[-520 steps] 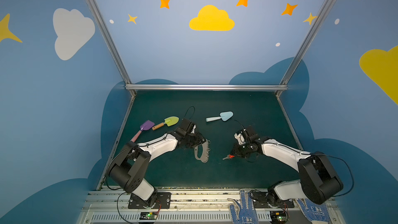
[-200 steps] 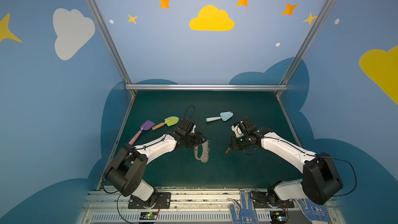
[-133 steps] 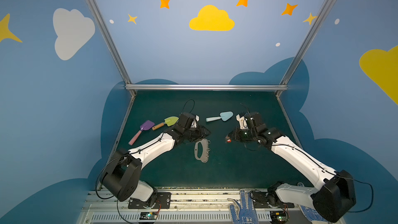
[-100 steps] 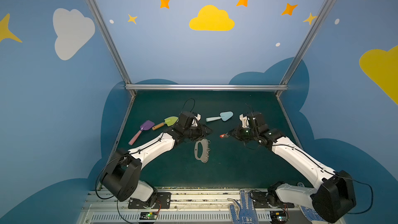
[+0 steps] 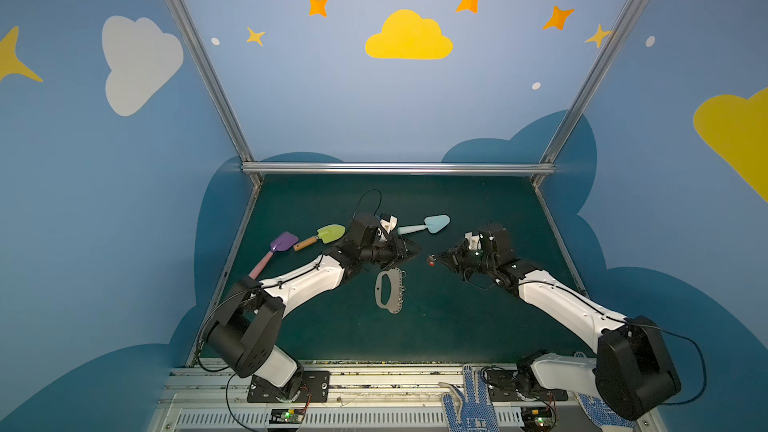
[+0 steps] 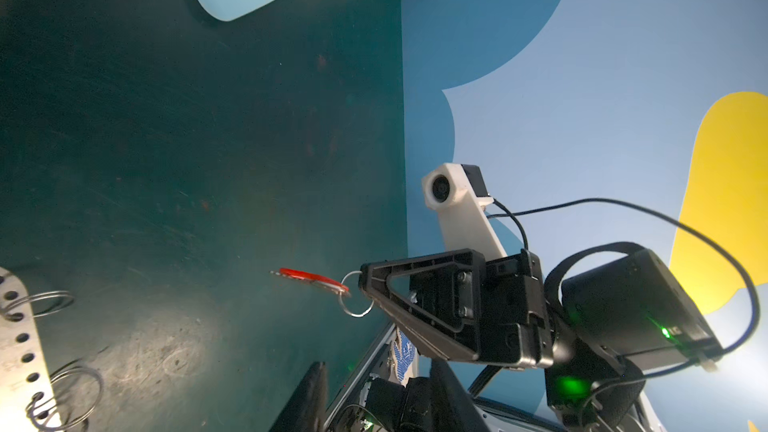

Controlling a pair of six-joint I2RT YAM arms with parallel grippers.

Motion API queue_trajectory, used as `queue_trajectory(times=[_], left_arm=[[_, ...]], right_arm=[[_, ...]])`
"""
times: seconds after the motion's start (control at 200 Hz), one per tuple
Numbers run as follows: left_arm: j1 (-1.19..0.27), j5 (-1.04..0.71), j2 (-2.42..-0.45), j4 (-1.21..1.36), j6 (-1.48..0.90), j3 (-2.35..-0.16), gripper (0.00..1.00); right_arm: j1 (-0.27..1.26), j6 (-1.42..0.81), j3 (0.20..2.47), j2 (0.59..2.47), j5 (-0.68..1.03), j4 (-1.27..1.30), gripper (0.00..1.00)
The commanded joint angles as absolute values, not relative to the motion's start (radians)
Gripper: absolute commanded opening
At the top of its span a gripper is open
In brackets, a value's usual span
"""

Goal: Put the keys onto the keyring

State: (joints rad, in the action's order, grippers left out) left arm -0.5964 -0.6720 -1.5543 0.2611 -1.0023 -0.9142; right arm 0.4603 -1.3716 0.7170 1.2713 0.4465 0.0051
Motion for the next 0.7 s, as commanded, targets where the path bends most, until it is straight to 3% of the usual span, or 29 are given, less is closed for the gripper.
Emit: queue_trajectory(times=[0.0, 0.696], left_arm=[[-0.598, -0.707, -1.585, 0.386, -1.082, -0.923, 0.42], [-0.621, -0.725, -1.674, 0.470, -1.184, -0.953, 0.28]], right_arm=[[0.469, -1.447, 0.703, 1.255, 0.447, 0.103, 0.00], [0.479, -1.578, 0.588, 1.230, 0.408, 0.401, 0.00]])
